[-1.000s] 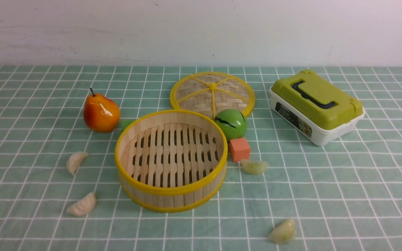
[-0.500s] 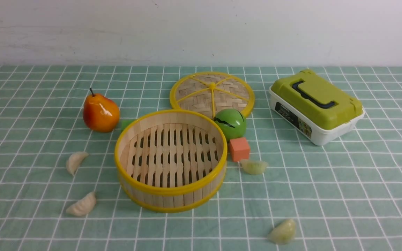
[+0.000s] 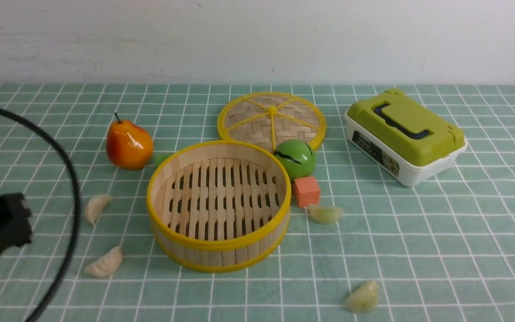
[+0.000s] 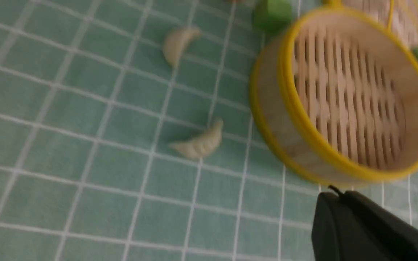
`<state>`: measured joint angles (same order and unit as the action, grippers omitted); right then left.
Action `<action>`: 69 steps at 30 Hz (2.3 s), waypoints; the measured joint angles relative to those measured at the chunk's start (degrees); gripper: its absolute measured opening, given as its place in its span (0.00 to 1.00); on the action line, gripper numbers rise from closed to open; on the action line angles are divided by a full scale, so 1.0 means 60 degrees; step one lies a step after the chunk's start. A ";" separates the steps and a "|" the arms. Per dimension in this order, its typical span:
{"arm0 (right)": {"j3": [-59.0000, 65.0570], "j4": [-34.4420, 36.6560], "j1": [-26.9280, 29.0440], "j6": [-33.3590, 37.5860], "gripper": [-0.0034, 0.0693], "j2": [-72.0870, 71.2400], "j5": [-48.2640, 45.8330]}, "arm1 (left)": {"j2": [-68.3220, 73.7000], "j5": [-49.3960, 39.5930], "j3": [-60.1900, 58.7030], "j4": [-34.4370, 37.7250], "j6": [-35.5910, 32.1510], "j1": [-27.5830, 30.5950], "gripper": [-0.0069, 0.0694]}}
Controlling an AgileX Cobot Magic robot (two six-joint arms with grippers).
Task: Put the dumplings into the steamer on the table with the blue tablecloth.
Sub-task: 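Reach for and grasp a dumpling on the table with the left gripper, then place the dumpling into the bamboo steamer basket with the left gripper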
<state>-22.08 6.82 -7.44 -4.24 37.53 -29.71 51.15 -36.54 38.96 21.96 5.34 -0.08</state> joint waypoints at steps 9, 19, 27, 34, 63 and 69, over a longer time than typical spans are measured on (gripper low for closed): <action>-0.0536 0.2079 -0.1186 0.2505 0.04 0.1989 -0.0138 | 0.3641 -0.1449 0.2452 0.1032 -0.3158 0.0000 0.07; -0.0536 0.3152 -0.1533 0.3610 0.05 0.2318 -0.0088 | 0.7721 -0.0881 0.5233 -0.1914 -0.2313 0.0000 0.45; -0.0536 0.3305 -0.1533 0.3686 0.05 0.2318 -0.0088 | 0.9699 0.0808 0.5617 -0.2500 -0.2157 0.0000 0.65; -0.0536 0.3330 -0.1533 0.3694 0.05 0.2318 -0.0088 | 1.0136 0.0889 0.5617 -0.2563 -0.2157 0.0000 0.29; -0.0536 0.3516 -0.1533 0.3695 0.08 0.2318 -0.0019 | 1.0760 0.0330 0.7604 -0.1055 0.0050 -0.2648 0.34; -0.0536 0.3543 -0.1533 0.3704 0.09 0.2318 -0.0099 | 1.0658 -0.0525 0.7820 -0.1476 0.0410 -0.2725 0.65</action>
<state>-25.30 28.08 -16.64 17.99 51.44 -30.30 115.10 -39.68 85.88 13.11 7.80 -16.43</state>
